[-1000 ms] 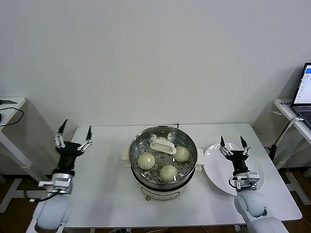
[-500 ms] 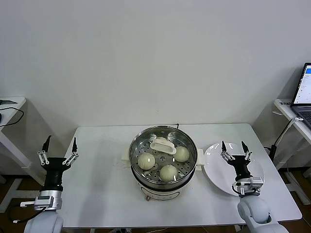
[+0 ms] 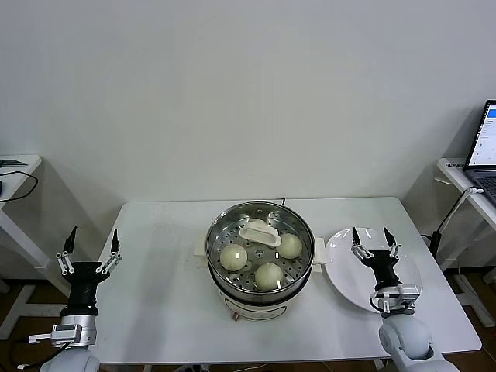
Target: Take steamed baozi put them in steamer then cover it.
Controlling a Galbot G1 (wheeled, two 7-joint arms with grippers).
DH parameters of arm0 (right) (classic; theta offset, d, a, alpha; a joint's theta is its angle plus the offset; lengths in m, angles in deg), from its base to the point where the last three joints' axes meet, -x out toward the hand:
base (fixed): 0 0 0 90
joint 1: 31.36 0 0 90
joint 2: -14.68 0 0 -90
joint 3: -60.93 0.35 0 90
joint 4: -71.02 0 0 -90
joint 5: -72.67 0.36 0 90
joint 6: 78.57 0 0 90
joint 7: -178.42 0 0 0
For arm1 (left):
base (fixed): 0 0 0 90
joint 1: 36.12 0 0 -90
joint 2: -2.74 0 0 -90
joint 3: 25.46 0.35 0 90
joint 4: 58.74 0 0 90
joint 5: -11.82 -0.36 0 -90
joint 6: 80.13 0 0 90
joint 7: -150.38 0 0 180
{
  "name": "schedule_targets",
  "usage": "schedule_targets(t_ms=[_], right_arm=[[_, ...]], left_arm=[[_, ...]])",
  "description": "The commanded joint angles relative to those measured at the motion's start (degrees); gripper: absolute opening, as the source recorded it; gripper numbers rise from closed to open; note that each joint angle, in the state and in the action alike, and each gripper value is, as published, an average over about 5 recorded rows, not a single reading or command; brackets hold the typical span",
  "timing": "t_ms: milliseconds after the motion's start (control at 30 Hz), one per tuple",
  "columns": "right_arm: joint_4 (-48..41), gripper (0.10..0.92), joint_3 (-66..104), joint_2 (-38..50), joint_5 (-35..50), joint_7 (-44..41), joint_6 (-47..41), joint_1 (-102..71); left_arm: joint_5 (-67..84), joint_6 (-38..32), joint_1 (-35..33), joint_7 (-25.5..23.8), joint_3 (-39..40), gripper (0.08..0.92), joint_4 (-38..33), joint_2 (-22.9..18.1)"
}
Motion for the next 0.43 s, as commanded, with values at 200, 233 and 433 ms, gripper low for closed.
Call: schedule_targets(t_ms=[200,233,433], right_arm=[[0.16,0.823,0.5,0.14,-0.44,0.31,-1.34,-0.48],[0.12,0.823,0.51,0.14,-0.51,0.35,-1.31,-0.5],[-0.36,0.823,0.31,-0.2,-0.79,0.41,-1.0,-0.15]], left_arm=[[-0.4,-1.01,-0.52,-0.34,-0.4,0.823,0.41,-0.62],[-0.54,-1.0,-0.42,-0.34,-0.33,0.823,0.52,-0.64],[-1.14,-0.67,-0.28,-0.31,-0.03,0.823,0.8,-0.94]])
